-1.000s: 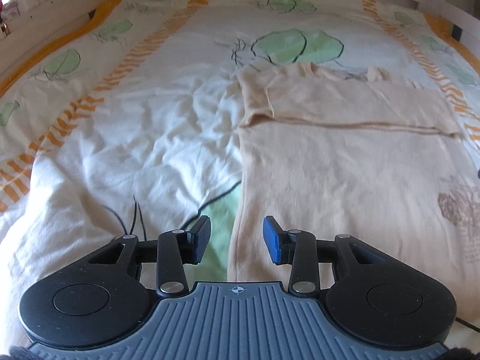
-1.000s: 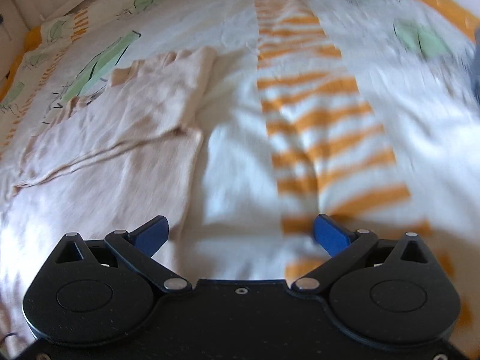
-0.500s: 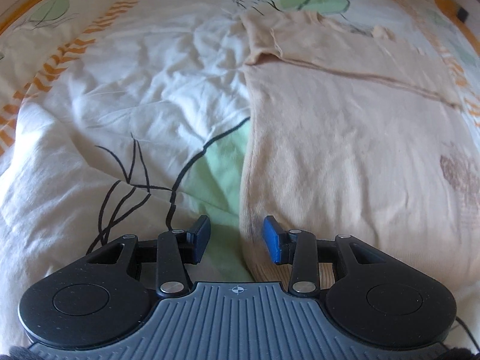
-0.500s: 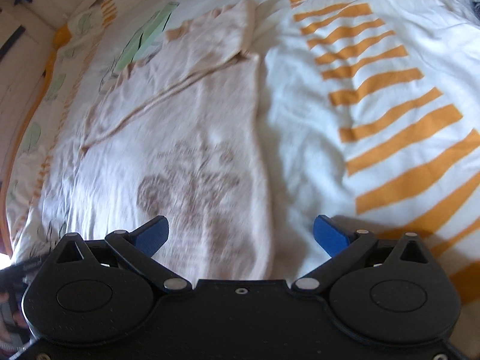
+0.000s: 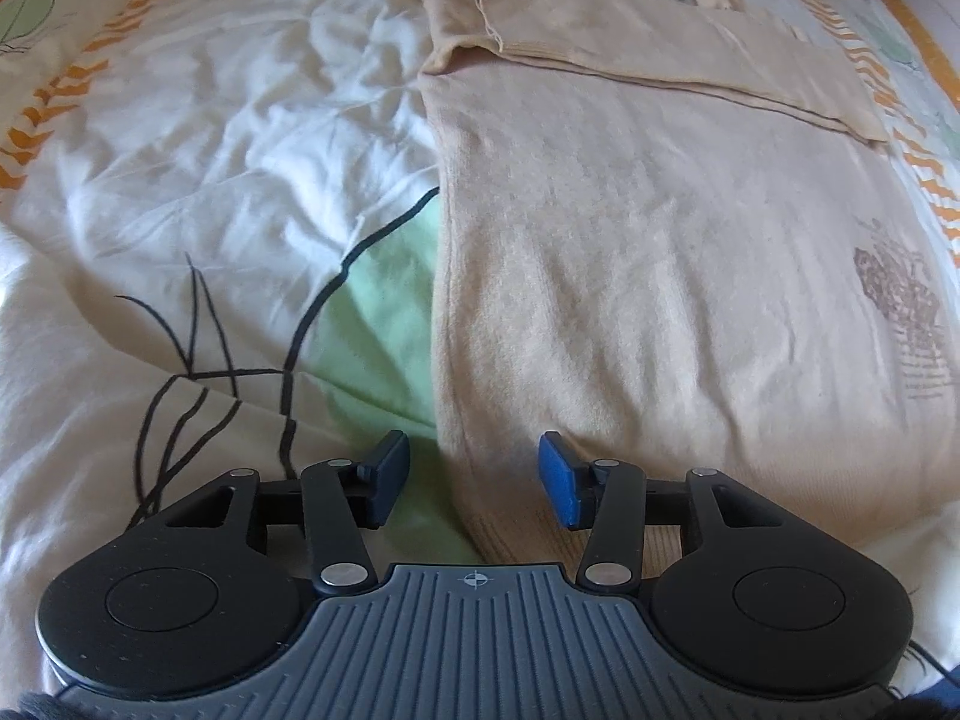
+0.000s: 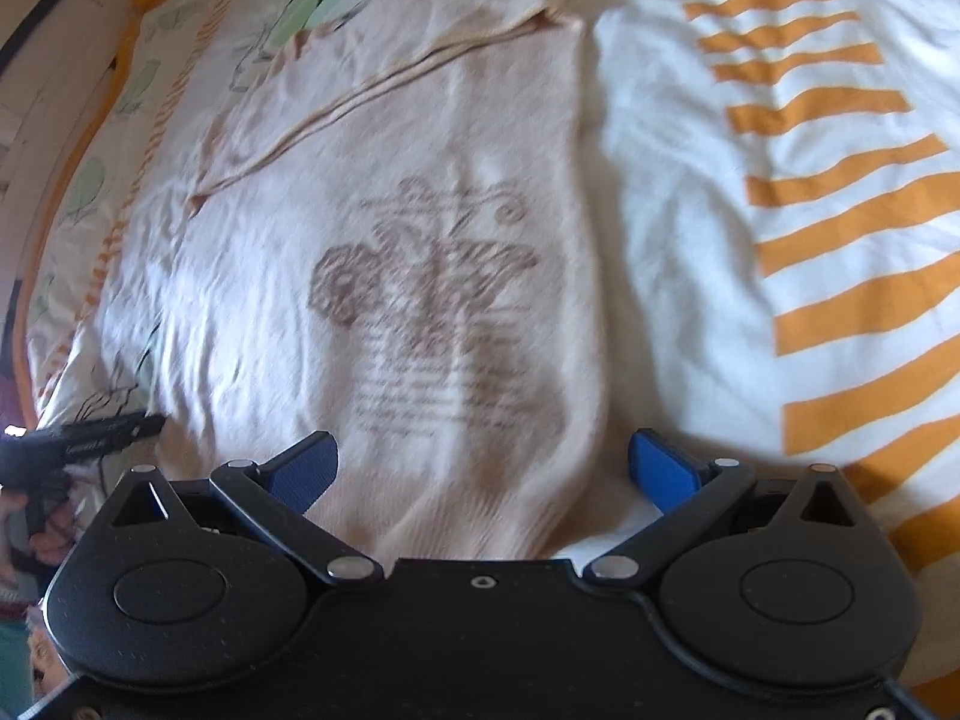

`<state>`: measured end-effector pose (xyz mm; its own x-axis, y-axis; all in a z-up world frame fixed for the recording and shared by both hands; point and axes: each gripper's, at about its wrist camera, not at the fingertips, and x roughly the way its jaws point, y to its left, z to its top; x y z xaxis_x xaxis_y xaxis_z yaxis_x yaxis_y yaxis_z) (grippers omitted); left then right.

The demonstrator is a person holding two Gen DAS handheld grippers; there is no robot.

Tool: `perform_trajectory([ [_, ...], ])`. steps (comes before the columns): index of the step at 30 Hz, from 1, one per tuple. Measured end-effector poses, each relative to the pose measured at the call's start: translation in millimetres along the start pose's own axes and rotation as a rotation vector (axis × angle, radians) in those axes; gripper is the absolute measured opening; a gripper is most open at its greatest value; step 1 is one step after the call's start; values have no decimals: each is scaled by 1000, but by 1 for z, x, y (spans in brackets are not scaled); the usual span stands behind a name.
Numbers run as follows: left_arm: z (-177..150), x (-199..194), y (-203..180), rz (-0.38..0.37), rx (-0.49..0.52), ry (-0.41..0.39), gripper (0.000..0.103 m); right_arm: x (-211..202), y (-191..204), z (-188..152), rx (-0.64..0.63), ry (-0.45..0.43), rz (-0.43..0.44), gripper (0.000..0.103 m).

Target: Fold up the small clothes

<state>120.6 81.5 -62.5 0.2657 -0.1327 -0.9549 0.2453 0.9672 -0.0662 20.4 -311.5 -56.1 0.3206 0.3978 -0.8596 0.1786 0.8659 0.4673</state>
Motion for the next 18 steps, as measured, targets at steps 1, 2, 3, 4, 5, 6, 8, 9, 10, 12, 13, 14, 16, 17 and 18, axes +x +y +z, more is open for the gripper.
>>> perform_trajectory([
  [1,2,2,0,-7,-4,2,46,1,1,-1,1,11,15,103],
  [2,2,3,0,-13,-8,5,46,3,2,-2,3,22,35,103],
  [3,4,5,0,-18,-9,8,46,4,3,-2,4,31,53,103],
  [4,4,6,-1,-20,-5,10,46,6,4,-3,1,42,71,103],
  [5,5,6,-2,-22,0,10,46,7,5,-4,-8,50,81,103],
  [6,5,6,-2,-25,4,9,45,7,7,-5,-20,53,82,102],
  [8,6,7,-3,-33,12,6,44,8,11,-8,-41,55,76,79],
  [9,5,6,-3,-41,14,3,37,8,10,-9,-40,61,87,72],
  [10,4,5,-2,-54,15,2,32,9,9,-10,-30,67,101,60],
  [12,2,3,-1,-68,13,-3,18,11,4,-12,-10,74,119,47],
  [13,1,2,-1,-66,9,-9,14,11,3,-13,-8,67,116,43],
  [14,1,0,-1,-65,5,-16,8,10,2,-13,-6,58,116,42],
  [16,0,-2,-1,-70,-2,-30,7,8,0,-13,11,42,137,41],
  [17,0,-3,-1,-70,-5,-38,7,6,-1,-12,22,32,154,40],
  [18,-1,-5,-1,-69,-7,-43,7,4,-2,-12,31,25,166,38],
])
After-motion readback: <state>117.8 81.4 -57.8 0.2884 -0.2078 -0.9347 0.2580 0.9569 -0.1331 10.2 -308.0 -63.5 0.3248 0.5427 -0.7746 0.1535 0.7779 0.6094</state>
